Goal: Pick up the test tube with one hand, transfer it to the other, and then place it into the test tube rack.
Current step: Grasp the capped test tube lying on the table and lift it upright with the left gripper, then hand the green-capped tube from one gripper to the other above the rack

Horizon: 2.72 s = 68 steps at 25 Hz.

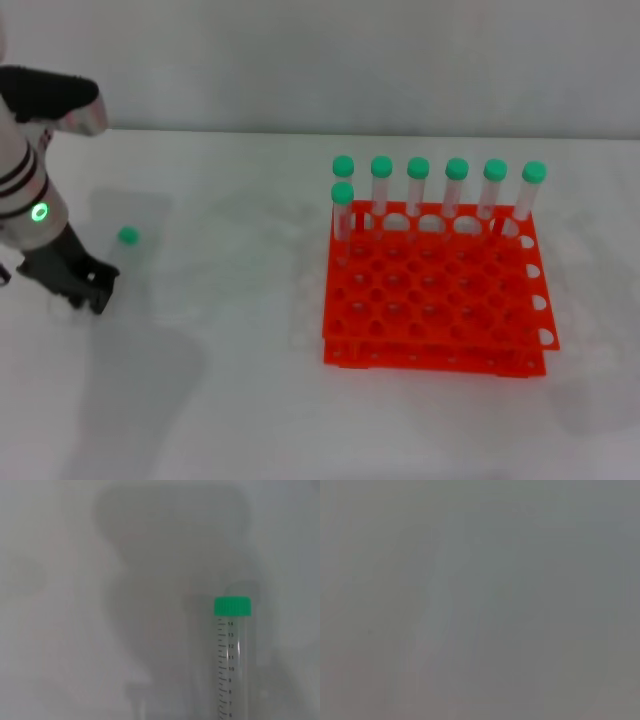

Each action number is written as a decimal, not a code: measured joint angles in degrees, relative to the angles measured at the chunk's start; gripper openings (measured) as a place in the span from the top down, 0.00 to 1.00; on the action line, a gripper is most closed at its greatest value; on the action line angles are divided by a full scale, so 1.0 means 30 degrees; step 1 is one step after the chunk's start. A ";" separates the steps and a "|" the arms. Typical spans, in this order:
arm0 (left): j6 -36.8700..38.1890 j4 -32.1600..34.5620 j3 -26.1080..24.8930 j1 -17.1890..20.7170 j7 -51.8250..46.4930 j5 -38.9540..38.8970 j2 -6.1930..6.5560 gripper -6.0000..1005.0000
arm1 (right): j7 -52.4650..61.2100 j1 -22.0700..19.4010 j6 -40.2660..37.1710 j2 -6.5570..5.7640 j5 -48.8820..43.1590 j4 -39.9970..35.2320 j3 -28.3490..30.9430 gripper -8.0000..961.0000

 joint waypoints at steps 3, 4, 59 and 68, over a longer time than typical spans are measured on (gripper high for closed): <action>-0.0178 -0.0953 -0.0019 -0.0391 0.1491 -0.1646 -0.0116 0.81 | 0.0287 -0.0034 -0.0115 0.0000 -0.0028 -0.0120 0.0006 0.44; -0.0197 -0.1715 -0.0028 -0.0522 0.2452 -0.2795 -0.0265 0.81 | 0.0401 -0.0059 -0.0166 -0.0006 -0.0031 -0.0145 0.0006 0.44; 1.1368 -0.1644 -0.0001 -0.1526 2.4304 -1.4969 -0.1647 0.80 | 1.2083 0.2996 -0.3661 0.0323 -0.6694 0.0140 -0.6424 0.20; 1.0426 -0.0838 -0.0002 -0.1628 2.4181 -1.4836 -0.1669 0.80 | 1.2072 0.2752 -0.3589 0.0322 -0.6691 0.0184 -0.6358 0.21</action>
